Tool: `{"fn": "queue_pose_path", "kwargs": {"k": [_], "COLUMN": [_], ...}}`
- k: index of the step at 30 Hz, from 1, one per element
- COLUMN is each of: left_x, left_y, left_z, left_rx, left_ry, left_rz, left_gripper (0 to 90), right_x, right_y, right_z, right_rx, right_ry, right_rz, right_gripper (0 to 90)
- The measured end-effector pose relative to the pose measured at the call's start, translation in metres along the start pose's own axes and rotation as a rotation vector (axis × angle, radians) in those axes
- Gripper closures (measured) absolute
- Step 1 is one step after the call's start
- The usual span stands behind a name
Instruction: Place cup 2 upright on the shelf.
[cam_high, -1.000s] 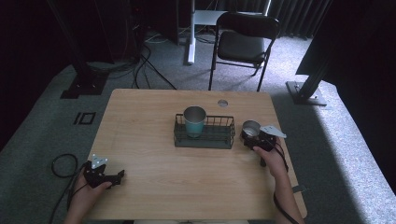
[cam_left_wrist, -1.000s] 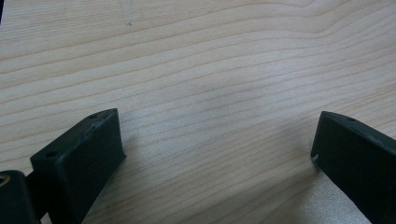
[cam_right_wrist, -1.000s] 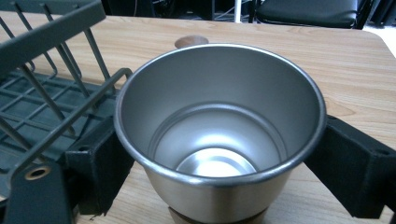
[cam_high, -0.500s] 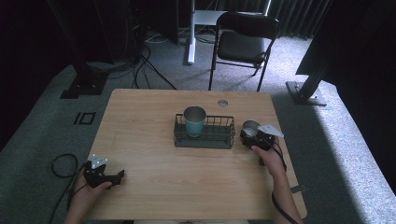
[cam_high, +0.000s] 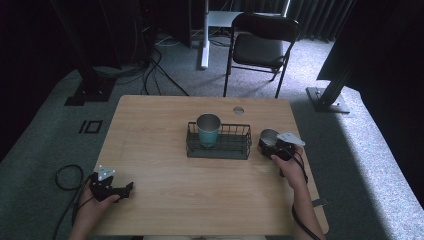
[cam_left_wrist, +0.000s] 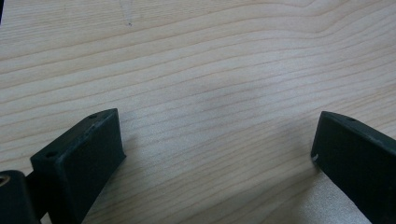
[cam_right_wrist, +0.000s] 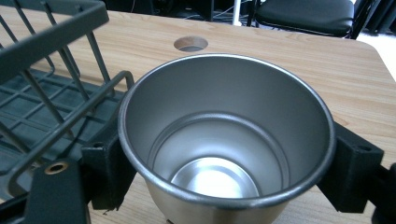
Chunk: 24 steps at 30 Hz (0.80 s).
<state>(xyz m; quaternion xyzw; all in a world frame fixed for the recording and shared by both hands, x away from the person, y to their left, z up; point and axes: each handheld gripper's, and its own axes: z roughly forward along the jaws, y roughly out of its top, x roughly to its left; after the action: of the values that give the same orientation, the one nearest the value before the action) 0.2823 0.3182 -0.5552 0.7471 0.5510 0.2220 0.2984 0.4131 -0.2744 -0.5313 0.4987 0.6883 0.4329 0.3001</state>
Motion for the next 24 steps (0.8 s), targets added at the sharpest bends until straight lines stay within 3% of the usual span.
{"fn": "queue_pose_path", "kwargs": {"k": [13,24], "left_x": [0.000,0.000], "left_y": [0.000,0.000], "left_z": [0.000,0.000], "left_rx": [0.000,0.000], "left_ry": [0.000,0.000], "left_rz": [0.000,0.000], "left_gripper": [2.8,2.8], "right_x": [-0.007,-0.007], "right_y": [0.016,0.028], "right_z": [-0.015,-0.023], "right_rx": [-0.008,-0.022], "right_ry": [0.008,0.017], "right_rz": [0.018,-0.001], "right_gripper": [18.0,18.0]}}
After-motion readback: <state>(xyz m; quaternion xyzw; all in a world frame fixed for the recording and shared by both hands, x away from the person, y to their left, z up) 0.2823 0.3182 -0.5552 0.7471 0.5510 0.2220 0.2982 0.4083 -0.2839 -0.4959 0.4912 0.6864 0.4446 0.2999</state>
